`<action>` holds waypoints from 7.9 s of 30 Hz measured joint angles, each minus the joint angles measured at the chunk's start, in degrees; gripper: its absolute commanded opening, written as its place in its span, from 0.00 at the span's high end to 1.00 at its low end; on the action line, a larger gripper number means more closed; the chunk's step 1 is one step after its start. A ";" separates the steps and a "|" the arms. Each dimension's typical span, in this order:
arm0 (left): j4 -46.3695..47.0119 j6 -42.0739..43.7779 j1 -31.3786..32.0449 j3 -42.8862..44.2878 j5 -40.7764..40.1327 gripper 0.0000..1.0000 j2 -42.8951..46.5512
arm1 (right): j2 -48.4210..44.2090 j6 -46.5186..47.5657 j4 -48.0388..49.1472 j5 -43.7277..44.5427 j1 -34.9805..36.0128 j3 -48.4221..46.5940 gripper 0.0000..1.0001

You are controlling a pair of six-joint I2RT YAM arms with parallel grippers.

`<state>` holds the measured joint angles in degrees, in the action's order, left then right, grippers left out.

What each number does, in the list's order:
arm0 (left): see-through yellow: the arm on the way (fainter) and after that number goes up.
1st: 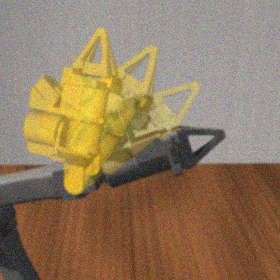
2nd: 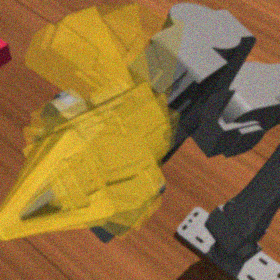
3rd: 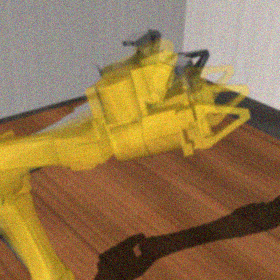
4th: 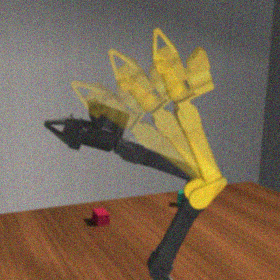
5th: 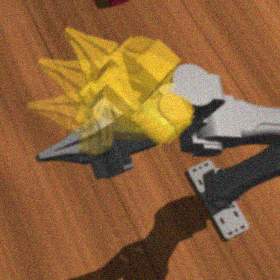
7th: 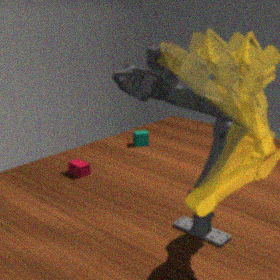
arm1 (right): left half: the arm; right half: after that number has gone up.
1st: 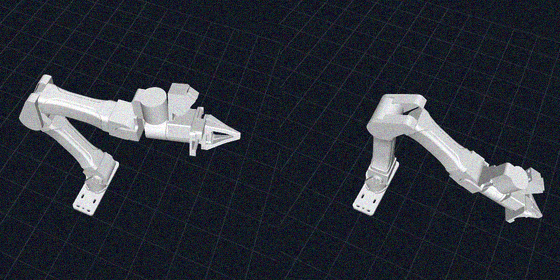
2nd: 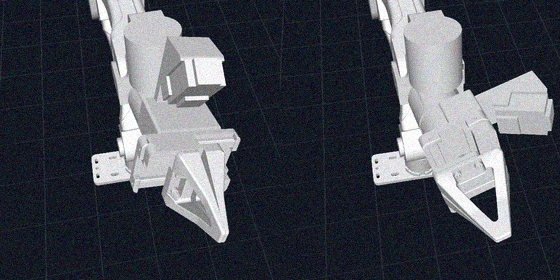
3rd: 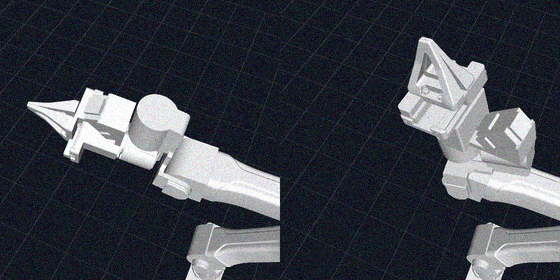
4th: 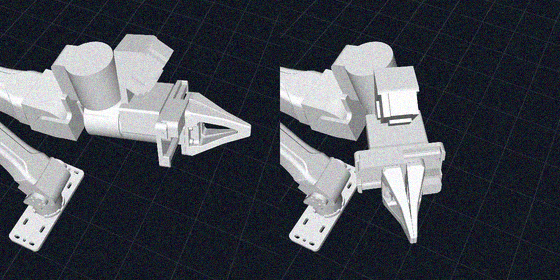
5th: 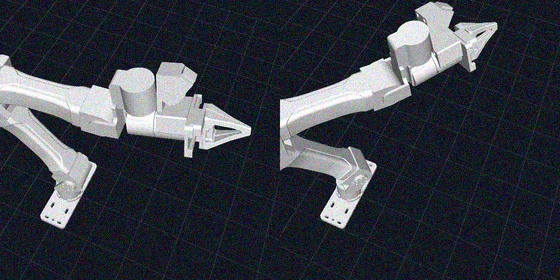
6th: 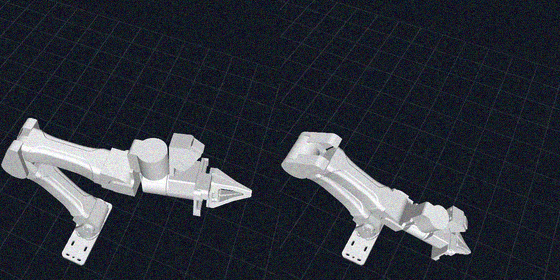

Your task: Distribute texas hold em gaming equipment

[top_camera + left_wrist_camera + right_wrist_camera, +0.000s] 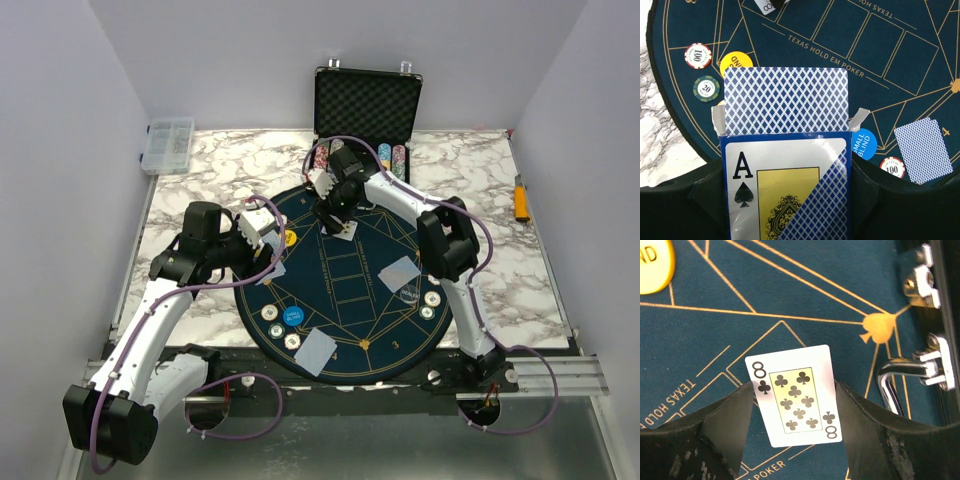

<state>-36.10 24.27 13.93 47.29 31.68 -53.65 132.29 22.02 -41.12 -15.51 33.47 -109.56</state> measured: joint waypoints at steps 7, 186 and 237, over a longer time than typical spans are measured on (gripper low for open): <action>0.00 -0.02 -0.02 0.00 0.02 1.00 0.00 | 0.26 11.17 -1.01 -2.29 0.96 0.00 0.36; 2.99 6.29 9.92 -0.20 -0.26 1.00 -3.82 | -34.25 -29.42 1.27 -24.83 1.40 19.96 0.00; 6.05 2.27 13.20 2.75 -1.03 1.00 -6.56 | -27.43 -36.09 7.58 -40.68 3.23 20.74 0.65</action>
<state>-30.04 26.55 27.14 50.04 30.65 -60.20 104.86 -14.06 -33.54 -56.18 36.71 -88.82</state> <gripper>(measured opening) 0.666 0.445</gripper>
